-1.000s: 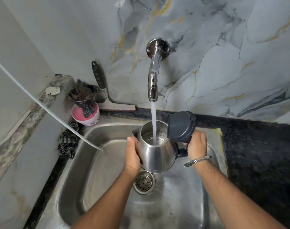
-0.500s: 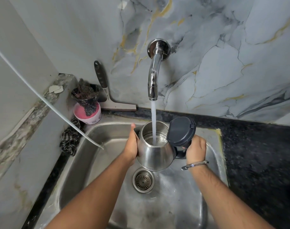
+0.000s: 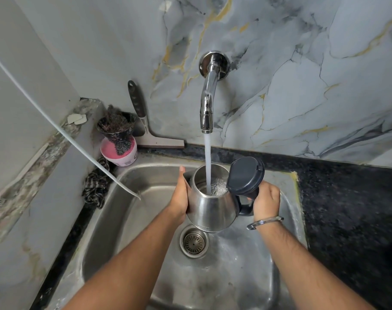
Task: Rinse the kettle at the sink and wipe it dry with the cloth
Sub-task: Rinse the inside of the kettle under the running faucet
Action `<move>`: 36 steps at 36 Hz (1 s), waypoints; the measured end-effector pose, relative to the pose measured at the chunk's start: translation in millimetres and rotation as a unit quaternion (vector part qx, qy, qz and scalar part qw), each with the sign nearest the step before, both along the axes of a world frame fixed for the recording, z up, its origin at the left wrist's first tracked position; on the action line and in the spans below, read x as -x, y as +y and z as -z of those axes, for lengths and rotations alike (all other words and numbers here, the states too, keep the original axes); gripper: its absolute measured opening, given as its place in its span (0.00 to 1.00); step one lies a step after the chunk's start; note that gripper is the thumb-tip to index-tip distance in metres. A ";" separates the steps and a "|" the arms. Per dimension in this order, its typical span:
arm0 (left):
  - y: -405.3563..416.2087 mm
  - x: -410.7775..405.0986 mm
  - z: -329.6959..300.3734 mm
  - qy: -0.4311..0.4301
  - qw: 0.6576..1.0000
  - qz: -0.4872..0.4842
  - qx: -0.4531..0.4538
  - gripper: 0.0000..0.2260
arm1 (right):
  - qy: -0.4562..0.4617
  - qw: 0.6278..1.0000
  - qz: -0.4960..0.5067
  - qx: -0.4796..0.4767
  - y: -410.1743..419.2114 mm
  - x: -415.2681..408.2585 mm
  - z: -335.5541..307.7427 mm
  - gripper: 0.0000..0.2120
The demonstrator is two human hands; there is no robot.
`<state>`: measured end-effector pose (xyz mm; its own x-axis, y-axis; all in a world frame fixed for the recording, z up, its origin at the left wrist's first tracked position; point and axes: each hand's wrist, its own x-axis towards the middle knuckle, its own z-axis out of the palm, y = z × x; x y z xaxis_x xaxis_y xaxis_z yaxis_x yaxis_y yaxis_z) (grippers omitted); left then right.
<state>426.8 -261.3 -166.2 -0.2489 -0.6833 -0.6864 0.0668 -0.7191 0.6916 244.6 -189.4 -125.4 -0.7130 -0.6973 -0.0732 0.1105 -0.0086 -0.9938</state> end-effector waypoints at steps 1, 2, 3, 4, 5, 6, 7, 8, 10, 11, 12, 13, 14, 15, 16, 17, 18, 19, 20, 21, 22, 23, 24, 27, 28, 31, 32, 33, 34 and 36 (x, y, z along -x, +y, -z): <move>0.4 -0.1 -0.7 0.001 1.000 -0.002 -0.001 0.36 | -0.003 1.000 0.002 -0.005 0.5 -0.3 -0.3 0.18; 0.5 -0.2 -0.7 0.006 1.000 -0.006 -0.002 0.36 | -0.009 1.000 0.004 -0.011 0.7 -0.7 -1.0 0.17; 1.0 -0.2 -1.1 0.012 1.000 -0.011 -0.002 0.36 | -0.013 1.000 0.004 -0.019 0.5 -0.8 -1.4 0.16; 1.3 -0.2 -1.0 0.019 1.000 -0.013 -0.003 0.37 | -0.013 1.000 0.004 -0.025 0.3 -1.0 -1.6 0.16; 2.3 0.2 -2.0 0.026 1.000 -0.012 0.000 0.36 | -0.012 1.000 0.003 -0.029 -0.2 -1.2 -1.7 0.16; 3.6 0.3 -3.0 0.034 0.999 -0.010 0.008 0.36 | -0.014 0.999 0.005 -0.030 -0.6 -1.5 -2.2 0.17; 5.2 0.7 -4.4 0.042 0.999 -0.011 0.019 0.35 | -0.019 0.999 0.009 -0.030 -1.1 -2.6 -3.3 0.17; 7.0 0.8 -5.7 0.046 0.998 -0.014 0.029 0.34 | -0.026 0.999 0.015 -0.028 -1.2 -3.7 -4.8 0.17; 10.8 1.8 -8.6 0.041 0.998 -0.019 0.050 0.34 | -0.034 0.999 0.027 -0.021 -1.4 -5.5 -7.9 0.18; 12.4 2.3 -9.0 0.039 0.997 -0.024 0.067 0.35 | -0.035 0.999 0.032 -0.016 -1.3 -5.9 -8.9 0.18; 14.3 2.5 -9.0 0.035 0.996 -0.029 0.083 0.36 | -0.039 0.998 0.037 -0.013 -1.2 -6.1 -9.6 0.18; 16.7 2.7 -9.9 0.025 0.995 -0.034 0.095 0.37 | -0.047 0.998 0.044 -0.011 -0.8 -6.3 -10.5 0.17; 18.9 2.6 -9.9 0.019 0.993 -0.039 0.108 0.38 | -0.056 0.997 0.052 -0.008 -0.5 -6.5 -11.4 0.15; 21.1 2.4 -9.9 0.020 0.991 -0.045 0.127 0.38 | -0.065 0.996 0.057 -0.003 -0.9 -6.5 -12.1 0.14; 23.8 1.7 -10.8 0.024 0.987 -0.051 0.149 0.39 | -0.071 0.996 0.061 0.001 -1.5 -6.6 -12.8 0.15; 26.4 1.0 -12.3 0.025 0.984 -0.056 0.170 0.40 | -0.074 0.995 0.062 0.002 -2.3 -6.8 -13.6 0.16; 28.6 -0.4 -13.9 0.020 0.979 -0.056 0.193 0.40 | -0.075 0.995 0.064 0.001 -3.2 -6.8 -14.6 0.18; 30.3 -1.7 -15.2 0.009 0.972 -0.062 0.225 0.37 | -0.075 0.995 0.067 0.001 -3.9 -7.3 -15.8 0.19; 31.7 -3.4 -15.5 -0.004 0.961 -0.065 0.267 0.32 | -0.073 0.995 0.068 -0.001 -4.5 -7.6 -16.6 0.19; 33.7 -5.6 -15.4 -0.019 0.948 -0.059 0.311 0.26 | -0.067 0.995 0.072 -0.003 -4.9 -8.1 -17.6 0.20; 35.7 -7.9 -14.0 -0.033 0.934 -0.054 0.351 0.22 | -0.061 0.995 0.075 -0.003 -5.5 -8.6 -18.1 0.22; 37.4 -10.4 -10.4 -0.044 0.922 -0.048 0.381 0.20 | -0.057 0.995 0.077 -0.001 -6.0 -8.8 -18.5 0.24; 38.7 -12.5 -6.2 -0.051 0.915 -0.039 0.398 0.20 | -0.058 0.995 0.076 0.002 -7.0 -9.4 -19.2 0.26; 41.0 -15.2 -3.2 -0.076 0.909 -0.033 0.408 0.16 | -0.080 0.993 0.086 -0.004 -9.4 -11.1 -24.6 0.21; 40.8 -15.4 -3.8 -0.078 0.904 -0.031 0.418 0.17 | -0.088 0.992 0.090 -0.008 -10.2 -10.6 -25.1 0.18; 38.0 -14.0 -3.3 -0.083 0.894 -0.013 0.440 0.22 | -0.082 0.993 0.086 -0.023 -10.8 -8.5 -24.9 0.15; 36.8 -13.2 -2.2 -0.084 0.893 -0.011 0.442 0.23 | -0.077 0.993 0.081 -0.024 -11.2 -8.0 -25.1 0.14; 35.8 -12.6 -0.7 -0.080 0.893 -0.011 0.443 0.24 | -0.073 0.994 0.078 -0.025 -11.8 -7.7 -26.1 0.12; 34.8 -11.9 0.2 -0.077 0.893 -0.011 0.444 0.25 | -0.070 0.994 0.077 -0.026 -12.3 -7.3 -26.9 0.10; 33.5 -10.3 -0.1 -0.080 0.894 -0.014 0.440 0.25 | -0.065 0.995 0.074 -0.031 -13.0 -6.0 -26.8 0.09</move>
